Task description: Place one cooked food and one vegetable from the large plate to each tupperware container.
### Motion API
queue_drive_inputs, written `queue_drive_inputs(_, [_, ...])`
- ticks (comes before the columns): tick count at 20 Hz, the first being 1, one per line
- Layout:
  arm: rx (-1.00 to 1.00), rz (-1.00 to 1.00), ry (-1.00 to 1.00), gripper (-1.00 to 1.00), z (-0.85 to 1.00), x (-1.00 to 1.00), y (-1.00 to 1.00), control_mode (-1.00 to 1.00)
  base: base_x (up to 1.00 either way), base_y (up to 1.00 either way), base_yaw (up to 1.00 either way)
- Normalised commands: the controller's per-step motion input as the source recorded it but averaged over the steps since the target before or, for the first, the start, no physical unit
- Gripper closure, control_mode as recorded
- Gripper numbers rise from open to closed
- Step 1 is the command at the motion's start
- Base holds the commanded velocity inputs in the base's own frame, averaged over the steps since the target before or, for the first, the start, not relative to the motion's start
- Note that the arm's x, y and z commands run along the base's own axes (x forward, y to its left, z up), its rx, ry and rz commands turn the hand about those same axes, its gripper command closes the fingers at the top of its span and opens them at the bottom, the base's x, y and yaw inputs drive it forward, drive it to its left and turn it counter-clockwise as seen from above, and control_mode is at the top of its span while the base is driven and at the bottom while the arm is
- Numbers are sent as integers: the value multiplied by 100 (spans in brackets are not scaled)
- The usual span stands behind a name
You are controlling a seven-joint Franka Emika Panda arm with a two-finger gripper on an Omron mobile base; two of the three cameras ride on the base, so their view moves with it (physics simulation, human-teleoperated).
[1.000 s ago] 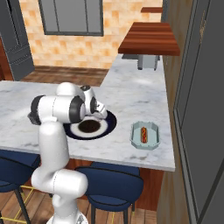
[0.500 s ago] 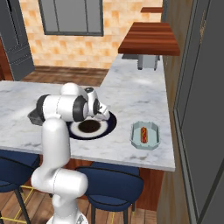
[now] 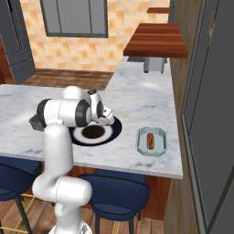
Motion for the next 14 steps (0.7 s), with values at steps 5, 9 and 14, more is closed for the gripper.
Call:
queue_drive_inputs(5, [0, 0, -3, 100, 61, -86, -26, -100, 0, 0, 0])
queue_drive_inputs(9, [0, 0, -3, 100, 69, -63, -55, -100, 0, 0, 0])
queue_drive_inputs(14, [-3, 0, 1, 100, 30, -47, -77, -100, 0, 0, 0])
